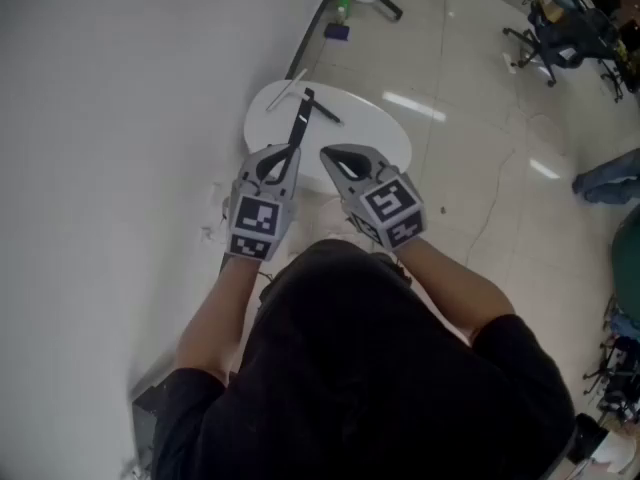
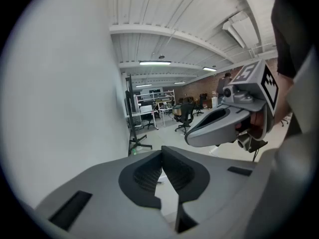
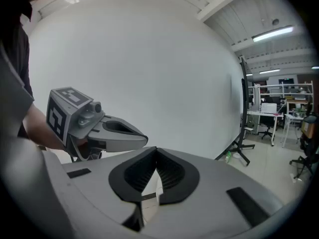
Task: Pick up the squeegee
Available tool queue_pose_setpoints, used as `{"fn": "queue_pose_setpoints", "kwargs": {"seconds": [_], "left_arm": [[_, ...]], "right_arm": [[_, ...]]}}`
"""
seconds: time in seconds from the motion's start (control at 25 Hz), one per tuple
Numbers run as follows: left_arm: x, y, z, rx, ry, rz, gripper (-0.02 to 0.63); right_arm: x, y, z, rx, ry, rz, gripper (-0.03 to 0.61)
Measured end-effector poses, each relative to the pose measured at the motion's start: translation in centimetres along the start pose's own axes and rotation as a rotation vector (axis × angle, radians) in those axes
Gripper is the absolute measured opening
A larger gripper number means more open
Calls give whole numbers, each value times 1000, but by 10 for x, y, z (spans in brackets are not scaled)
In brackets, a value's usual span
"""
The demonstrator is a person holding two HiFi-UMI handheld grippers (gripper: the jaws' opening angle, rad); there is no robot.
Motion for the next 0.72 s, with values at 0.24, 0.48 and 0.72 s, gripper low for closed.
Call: {"fn": "queue_pose_setpoints", "kwargs": {"seconds": [0.24,0.48,0.72], "left_arm": [[11,23,-1,-6,20,45,6],[-2,45,14,6,28,61,6],[-42,58,28,35,71,32,6]], "right_arm": [[-14,15,-9,13,4,48,9],[-39,-1,2,16,58,89,9],[-67,-44,20,15,117,72,37]]}}
Point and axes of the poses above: the fingertips, and each gripper's own axes: x backward along the fingers, y to its left, z out of its underside, the point moved 9 cm from there along x, backward along the fingers, and after that the axes turned 11 degrees about -y, right-handed, at the moved point
